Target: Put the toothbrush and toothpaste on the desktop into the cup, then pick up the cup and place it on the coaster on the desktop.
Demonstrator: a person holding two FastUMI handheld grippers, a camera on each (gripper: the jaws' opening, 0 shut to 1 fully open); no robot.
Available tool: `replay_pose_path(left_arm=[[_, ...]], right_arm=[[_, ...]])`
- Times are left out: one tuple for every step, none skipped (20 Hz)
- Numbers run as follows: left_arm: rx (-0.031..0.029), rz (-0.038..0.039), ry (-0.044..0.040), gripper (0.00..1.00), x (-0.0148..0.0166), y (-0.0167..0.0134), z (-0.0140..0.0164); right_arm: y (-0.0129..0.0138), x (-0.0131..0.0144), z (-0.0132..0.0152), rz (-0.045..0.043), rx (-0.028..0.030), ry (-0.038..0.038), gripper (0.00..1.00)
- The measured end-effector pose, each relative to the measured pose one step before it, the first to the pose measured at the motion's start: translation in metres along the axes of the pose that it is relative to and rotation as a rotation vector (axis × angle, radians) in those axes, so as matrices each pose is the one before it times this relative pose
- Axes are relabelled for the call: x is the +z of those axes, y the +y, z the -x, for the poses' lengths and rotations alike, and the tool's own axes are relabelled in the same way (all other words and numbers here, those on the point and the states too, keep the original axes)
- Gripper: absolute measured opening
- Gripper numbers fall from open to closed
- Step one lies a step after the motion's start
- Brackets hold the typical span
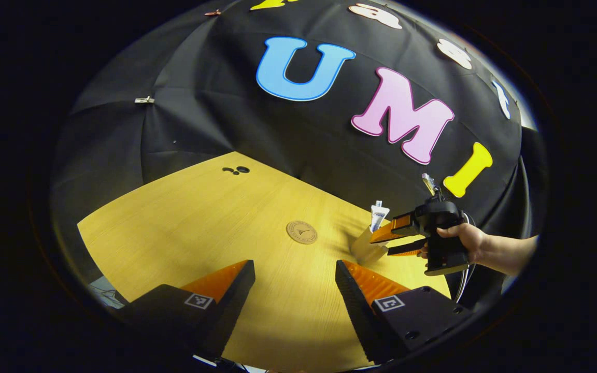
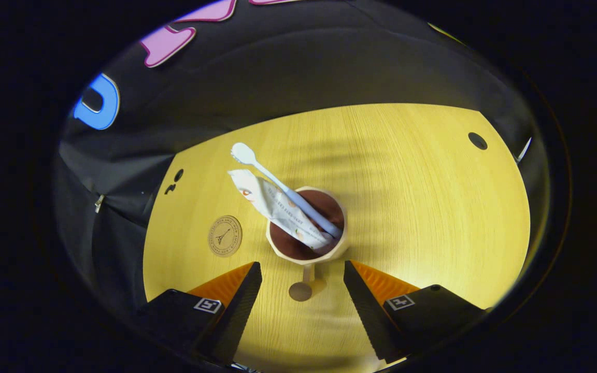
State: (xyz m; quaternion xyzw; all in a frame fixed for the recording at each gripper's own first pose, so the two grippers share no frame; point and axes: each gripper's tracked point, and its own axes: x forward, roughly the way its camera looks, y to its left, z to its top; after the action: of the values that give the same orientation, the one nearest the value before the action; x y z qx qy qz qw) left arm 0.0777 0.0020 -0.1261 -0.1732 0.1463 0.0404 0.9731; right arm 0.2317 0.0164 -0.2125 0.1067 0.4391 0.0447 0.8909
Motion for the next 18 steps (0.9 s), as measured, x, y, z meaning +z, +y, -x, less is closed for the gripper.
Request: replay_pose_path(left_arm=[[0.00677,0.00781,0.00701,0.97,-0.00209,0.00490,0.00389],[0.00941,0.00285,0.00442,0.97,-0.00148,0.00504,0.00392],[0.00515,-0.00047,0.00647,0.97,-0.00322,0.00379,0.00295],[0.00448,-0.00171,0.00937,0.97,-0.00190,0.00315,0.00265],[0.00288,-0.00305,0.00959,0.97,-0.00176,0.00302,0.00076],[0.00111,-0.00338,0.00318,0.97,0.00087,0.00214,0.00105],[-0.00004,-0.00294,0.00007,0.97,0.00043,0.00141,0.00029],[-0.00016,-0.00060,-0.00264,0.97,0.00201,0.00111,0.00117],[-0.00403,0.00038,-0.00049,0.97,0.00039,-0.00091,0.00048],[-0.00120,0.00030,-0.00048,0.97,0.00083,0.00074,0.00089],[-0.00206,-0.00050,0.00009,0.97,0.00001,-0.00012,0.00049],[-0.00093,-0.00083,0.00089,0.97,-0.00047,0.00020,0.00123],[-0.00185,-0.00043,0.00183,0.97,-0.00073,0.00055,0.00069],[-0.00106,0.00029,0.00223,0.97,-0.00020,0.00054,0.00096],[0.00124,0.00105,0.00244,0.97,-0.00110,0.00053,-0.00013],[-0.00061,0.00318,0.00287,0.97,-0.00023,0.00035,0.00065],[0.00090,0.00382,0.00072,0.97,-0.00043,0.00053,-0.00031],[0.00002,0.00367,-0.00021,0.97,0.00141,0.00017,-0.00020]], right_arm=[[0.00076,-0.00119,-0.00550,-0.00828,-0.00774,0.02207,0.98],[0.00029,-0.00155,-0.00626,-0.00736,-0.01233,0.01505,0.98],[-0.00015,-0.00117,-0.00732,0.00307,-0.01357,0.00895,0.98],[-0.00106,-0.00279,-0.00686,0.00503,-0.01931,0.01565,0.98],[-0.00113,-0.00199,-0.00383,0.00744,-0.01792,0.01401,0.98],[0.00080,-0.00250,-0.00384,0.00490,-0.01196,0.01116,0.98],[-0.00032,-0.00233,-0.00369,0.00600,-0.01350,0.01147,0.98],[-0.00138,0.00089,-0.00251,0.00510,-0.01363,0.00485,0.98],[-0.00254,-0.00053,-0.00428,0.00000,-0.01485,0.00591,0.97],[-0.00227,-0.00016,-0.00245,-0.00029,-0.01578,0.00394,0.96],[-0.00214,-0.00179,-0.00215,0.00398,-0.01489,0.00640,0.95],[-0.00234,-0.00171,-0.00111,0.00772,-0.00843,0.00787,0.87],[-0.00071,0.00038,0.00057,0.00654,-0.00599,-0.00037,0.81],[-0.00071,-0.00043,-0.00065,0.00439,-0.00522,0.00026,0.76],[-0.00062,-0.00107,-0.00072,0.00476,-0.00577,0.00209,0.75],[0.00033,-0.00201,-0.00008,0.00229,0.00141,0.00598,0.76],[-0.00023,-0.00332,0.00028,0.00263,-0.00164,0.01272,0.64],[0.00040,-0.00010,-0.00080,0.00249,-0.00381,0.00206,0.39]])
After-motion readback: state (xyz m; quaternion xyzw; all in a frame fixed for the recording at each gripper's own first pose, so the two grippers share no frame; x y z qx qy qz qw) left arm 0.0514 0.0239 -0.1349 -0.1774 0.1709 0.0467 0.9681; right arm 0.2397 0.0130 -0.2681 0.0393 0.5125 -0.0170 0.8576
